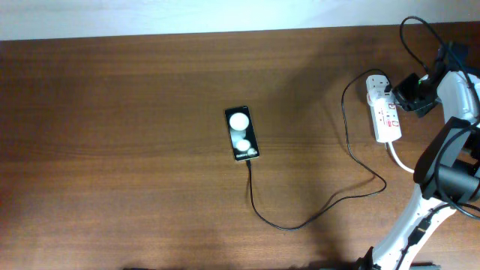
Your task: Plug charger to phone and switch on socket
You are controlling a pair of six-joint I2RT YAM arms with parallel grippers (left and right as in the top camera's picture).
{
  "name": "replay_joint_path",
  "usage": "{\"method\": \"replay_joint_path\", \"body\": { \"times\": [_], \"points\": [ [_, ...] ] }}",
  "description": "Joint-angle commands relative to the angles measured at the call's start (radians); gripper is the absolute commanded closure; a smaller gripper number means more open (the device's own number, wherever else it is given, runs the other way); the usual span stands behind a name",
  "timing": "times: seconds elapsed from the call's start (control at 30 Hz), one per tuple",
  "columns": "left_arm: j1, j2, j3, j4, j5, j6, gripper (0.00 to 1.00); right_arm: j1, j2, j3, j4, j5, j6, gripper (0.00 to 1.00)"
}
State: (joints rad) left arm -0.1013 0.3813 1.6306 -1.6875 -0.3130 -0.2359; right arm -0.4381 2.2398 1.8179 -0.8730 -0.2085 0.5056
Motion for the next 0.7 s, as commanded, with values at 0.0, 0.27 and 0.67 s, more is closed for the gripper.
{"method": "replay_joint_path", "body": {
  "times": [0.0, 0.27, 0.67],
  "points": [
    [0.006, -0.009, 0.001, 0.000, 0.003, -0.003, 0.01, 0.000, 0.017, 0.024, 0.003, 0.006, 0.020, 0.96],
    [0.006, -0.009, 0.001, 0.000, 0.003, -0.003, 0.01, 0.001, 0.050, 0.024, 0.001, -0.050, 0.025, 0.96],
    [0.006, -0.009, 0.001, 0.000, 0.003, -0.003, 0.01, 0.027, 0.057, 0.024, -0.036, -0.045, 0.025, 0.96]
  ]
}}
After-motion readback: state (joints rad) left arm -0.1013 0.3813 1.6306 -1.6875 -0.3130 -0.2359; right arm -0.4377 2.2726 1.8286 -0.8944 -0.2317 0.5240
